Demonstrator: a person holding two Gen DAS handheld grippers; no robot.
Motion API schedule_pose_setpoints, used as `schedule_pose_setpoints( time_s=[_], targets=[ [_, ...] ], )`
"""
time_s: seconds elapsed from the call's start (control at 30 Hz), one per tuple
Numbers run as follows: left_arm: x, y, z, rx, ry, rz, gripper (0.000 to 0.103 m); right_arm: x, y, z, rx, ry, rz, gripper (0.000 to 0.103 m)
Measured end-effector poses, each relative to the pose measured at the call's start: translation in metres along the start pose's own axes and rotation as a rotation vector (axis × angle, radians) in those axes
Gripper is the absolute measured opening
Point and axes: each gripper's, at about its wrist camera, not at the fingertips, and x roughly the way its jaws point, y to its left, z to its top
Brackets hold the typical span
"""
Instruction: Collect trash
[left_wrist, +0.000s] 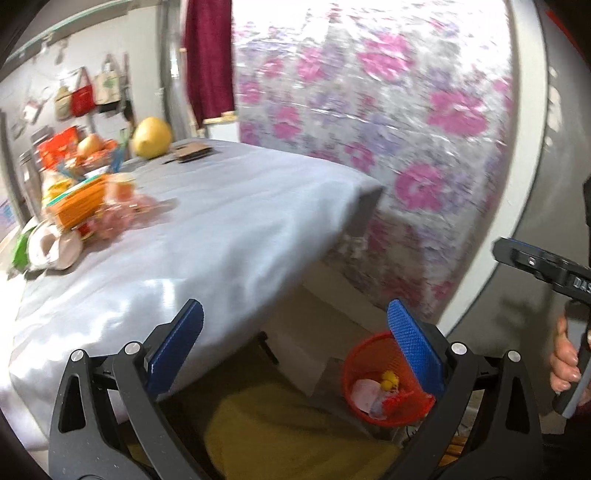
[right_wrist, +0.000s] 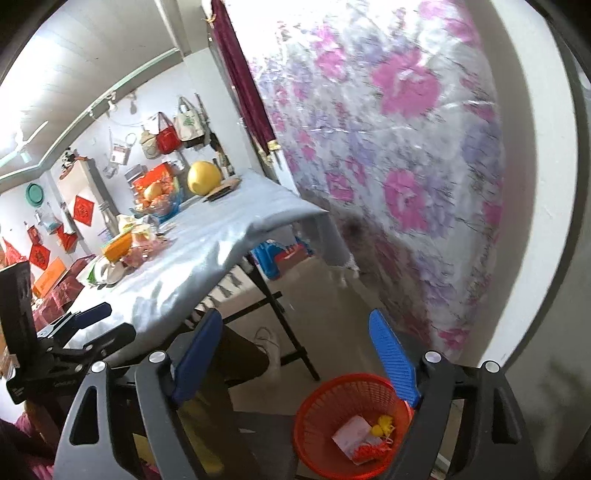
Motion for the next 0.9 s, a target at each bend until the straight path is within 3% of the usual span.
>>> schedule_pose_setpoints(
  time_s=[0.53, 0.9],
  targets=[
    [-0.046, 0.134, -0.006, -0.269, -0.113, 0.216, 0.096, 0.038, 0.127, 0.023, -0.148, 0.03, 0.211, 0.092],
    [-0.048, 0.225, -0.022, -0.41, -0.085, 0.33, 0.096, 0.102, 0.203, 0.029, -0.218, 0.131, 0.3, 0.092]
  ],
)
